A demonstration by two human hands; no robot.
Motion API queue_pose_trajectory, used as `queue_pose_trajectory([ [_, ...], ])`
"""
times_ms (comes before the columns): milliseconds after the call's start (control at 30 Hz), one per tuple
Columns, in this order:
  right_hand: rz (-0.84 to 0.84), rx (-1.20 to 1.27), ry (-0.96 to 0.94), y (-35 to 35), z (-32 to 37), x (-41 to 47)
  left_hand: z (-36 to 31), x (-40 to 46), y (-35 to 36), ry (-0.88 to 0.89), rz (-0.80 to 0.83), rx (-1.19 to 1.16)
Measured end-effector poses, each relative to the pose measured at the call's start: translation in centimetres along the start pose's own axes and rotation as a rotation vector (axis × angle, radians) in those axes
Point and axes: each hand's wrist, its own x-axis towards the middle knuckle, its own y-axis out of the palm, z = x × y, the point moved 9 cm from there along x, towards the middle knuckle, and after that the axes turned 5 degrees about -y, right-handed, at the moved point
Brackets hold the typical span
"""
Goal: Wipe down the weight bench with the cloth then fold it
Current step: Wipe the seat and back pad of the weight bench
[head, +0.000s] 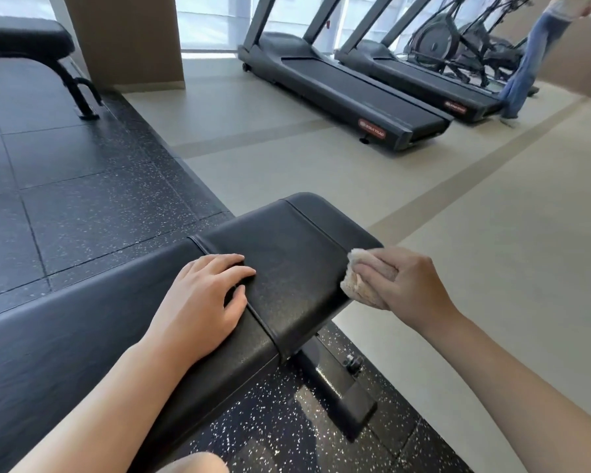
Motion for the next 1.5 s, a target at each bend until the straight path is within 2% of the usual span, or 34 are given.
queue_pose_trajectory([
  [167,-0.049,0.086,-0.103,3.8,3.8,4.9,0.6,0.0,-1.3,-0.049,-0.129,-0.05],
  [367,0.125,-0.028,-0.152,9.7,4.4,6.2,2.2,0.7,-2.1,-0.226,-0.196,0.024],
  [500,0.256,0.021,-0.082,8.6,4.4,6.2,1.8,0.5,-2.1,-0.25,-0.159,0.053],
  [667,0.326,0.064,0.098,4.1,6.6,6.7,0.9,0.3,-3.9,-0.365,0.034,-0.011],
  [900,0.319,0.113,0.142,-5.0,15.4,9.3,-5.0,-0.5,-17.5,-0.466,0.067,-0.049],
  [1167,0.281,0.149,0.05,-16.5,30.5,13.3,-9.9,-3.4,-35.5,-0.584,0.013,-0.097],
  [1500,0.191,0.196,-0.063,-28.9,47.0,16.6,-17.8,-4.8,-54.9,-0.564,-0.126,-0.125],
])
